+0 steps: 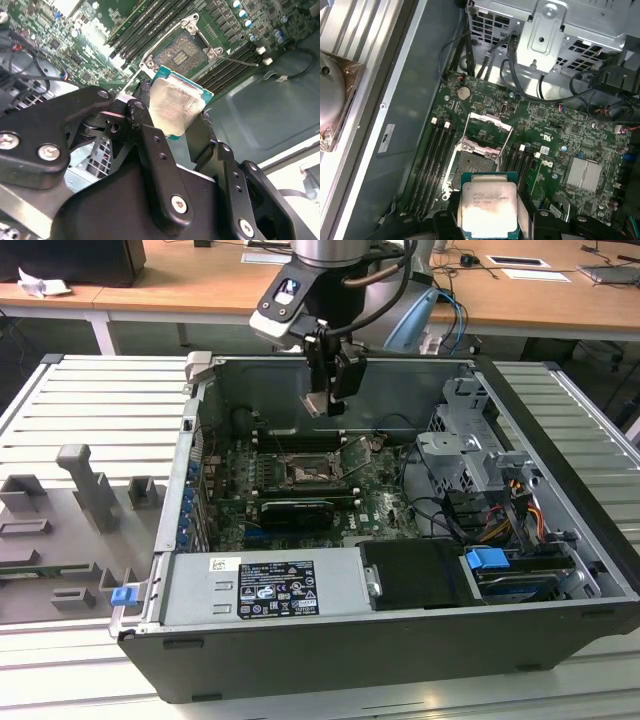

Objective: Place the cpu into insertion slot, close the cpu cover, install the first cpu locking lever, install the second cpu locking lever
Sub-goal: 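Place the cpu into insertion slot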

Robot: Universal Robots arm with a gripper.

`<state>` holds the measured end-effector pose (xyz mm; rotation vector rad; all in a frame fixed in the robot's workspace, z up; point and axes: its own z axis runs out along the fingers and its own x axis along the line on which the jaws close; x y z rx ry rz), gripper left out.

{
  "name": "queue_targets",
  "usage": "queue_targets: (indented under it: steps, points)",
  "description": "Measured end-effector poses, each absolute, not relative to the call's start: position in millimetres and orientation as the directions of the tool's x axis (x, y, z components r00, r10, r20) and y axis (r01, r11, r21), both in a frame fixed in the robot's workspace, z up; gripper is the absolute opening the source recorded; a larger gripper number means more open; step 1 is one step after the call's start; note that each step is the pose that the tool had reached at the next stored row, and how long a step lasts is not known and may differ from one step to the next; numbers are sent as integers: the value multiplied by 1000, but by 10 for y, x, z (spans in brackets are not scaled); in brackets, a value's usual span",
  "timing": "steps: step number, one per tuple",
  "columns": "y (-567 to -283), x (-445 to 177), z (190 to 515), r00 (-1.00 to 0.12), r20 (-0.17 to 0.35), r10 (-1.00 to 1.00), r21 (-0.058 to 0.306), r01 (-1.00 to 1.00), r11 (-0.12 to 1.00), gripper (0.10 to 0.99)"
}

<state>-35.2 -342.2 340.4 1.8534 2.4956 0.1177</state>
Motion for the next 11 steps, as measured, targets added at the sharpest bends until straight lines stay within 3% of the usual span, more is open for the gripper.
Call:
queue_targets:
  steps: [11]
  points:
    - [-3422,-353,3325,-253,21,967,76,965,251,529]
